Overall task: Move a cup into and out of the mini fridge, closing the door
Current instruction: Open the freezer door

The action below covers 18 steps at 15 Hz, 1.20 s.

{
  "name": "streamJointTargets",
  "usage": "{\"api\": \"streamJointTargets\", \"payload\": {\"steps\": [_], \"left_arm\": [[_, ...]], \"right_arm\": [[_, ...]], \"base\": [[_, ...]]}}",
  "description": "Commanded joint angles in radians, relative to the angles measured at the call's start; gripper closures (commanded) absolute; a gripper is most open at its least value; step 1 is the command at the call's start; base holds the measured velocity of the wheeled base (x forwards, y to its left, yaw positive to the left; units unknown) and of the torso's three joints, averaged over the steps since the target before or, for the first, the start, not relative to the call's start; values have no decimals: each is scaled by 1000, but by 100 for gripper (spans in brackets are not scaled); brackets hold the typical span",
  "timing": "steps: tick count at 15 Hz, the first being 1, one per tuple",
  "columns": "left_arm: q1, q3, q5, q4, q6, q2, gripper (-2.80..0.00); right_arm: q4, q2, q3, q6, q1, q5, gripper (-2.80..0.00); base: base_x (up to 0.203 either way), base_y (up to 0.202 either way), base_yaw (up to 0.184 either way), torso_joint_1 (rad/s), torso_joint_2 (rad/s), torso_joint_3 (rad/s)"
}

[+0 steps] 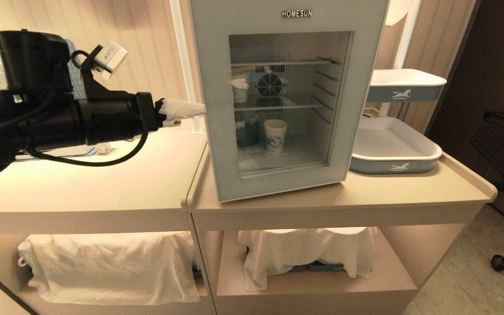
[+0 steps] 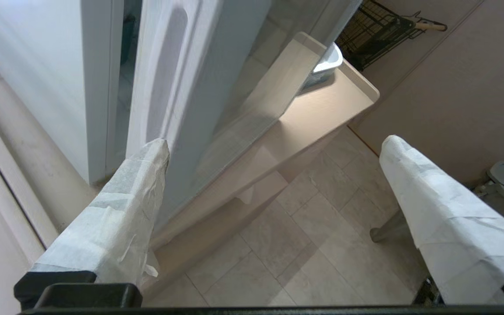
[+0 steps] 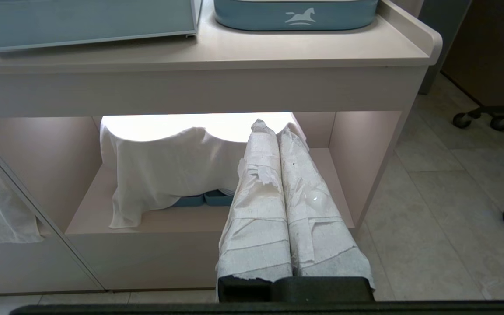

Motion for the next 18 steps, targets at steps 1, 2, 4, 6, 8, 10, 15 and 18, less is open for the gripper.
{"api": "streamJointTargets", "payload": {"steps": [1, 2, 4, 6, 8, 10, 15, 18], "left_arm": [[2, -27, -2, -22, 0, 61, -280], [1, -42, -2, -31, -1, 79, -280], [-4, -77, 1, -37, 1, 117, -280], [-7, -105, 3, -39, 2, 149, -280], [-8, -150, 5, -43, 2, 192, -280], [-10, -204, 16, -52, 2, 245, -280], [-27, -335, 33, -81, 5, 359, -280], [-61, -346, 41, -88, 5, 371, -280]], "right_arm": [[0, 2, 18, -1, 0, 0, 0], [0, 2, 18, -1, 0, 0, 0], [0, 2, 18, -1, 0, 0, 0], [0, 2, 18, -1, 0, 0, 0], [0, 2, 18, -1, 0, 0, 0], [0, 2, 18, -1, 0, 0, 0], [0, 2, 18, -1, 0, 0, 0], [0, 2, 18, -1, 0, 0, 0]], "base": [[0, 0, 0, 0, 0, 0], [0, 0, 0, 0, 0, 0], [0, 0, 0, 0, 0, 0], [0, 0, 0, 0, 0, 0], [0, 0, 0, 0, 0, 0], [0, 0, 0, 0, 0, 0], [0, 0, 0, 0, 0, 0], [0, 0, 0, 0, 0, 0]]}}
